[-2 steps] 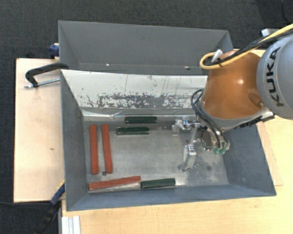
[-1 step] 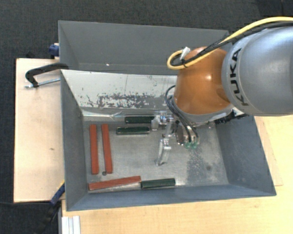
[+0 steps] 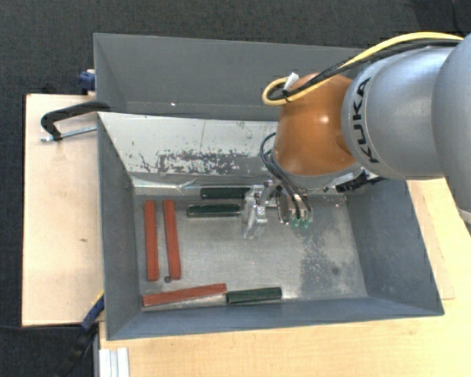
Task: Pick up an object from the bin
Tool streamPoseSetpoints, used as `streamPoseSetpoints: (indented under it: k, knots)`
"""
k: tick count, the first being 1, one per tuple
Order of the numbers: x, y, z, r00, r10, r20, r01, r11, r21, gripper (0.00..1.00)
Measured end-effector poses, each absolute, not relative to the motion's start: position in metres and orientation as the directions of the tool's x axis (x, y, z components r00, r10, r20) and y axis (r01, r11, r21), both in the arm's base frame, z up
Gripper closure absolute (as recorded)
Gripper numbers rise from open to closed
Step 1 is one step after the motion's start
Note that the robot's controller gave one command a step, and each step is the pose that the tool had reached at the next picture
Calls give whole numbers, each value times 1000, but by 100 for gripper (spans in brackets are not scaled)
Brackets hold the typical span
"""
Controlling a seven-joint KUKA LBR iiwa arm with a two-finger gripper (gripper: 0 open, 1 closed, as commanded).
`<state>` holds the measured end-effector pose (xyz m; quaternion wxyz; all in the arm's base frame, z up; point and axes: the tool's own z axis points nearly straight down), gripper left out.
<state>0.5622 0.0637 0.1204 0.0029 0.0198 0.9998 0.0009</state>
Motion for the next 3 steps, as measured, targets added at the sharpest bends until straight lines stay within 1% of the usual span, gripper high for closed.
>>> streamPoseSetpoints:
  k: [1,2,3]
  knots:
    - [562,64,120,-999,40,-6,40,999,2,0]
    - [562,64,120,-999,40,-6,40,999,2,0]
    - [566,85,157,-1000,23,-21,23,1000,0,0]
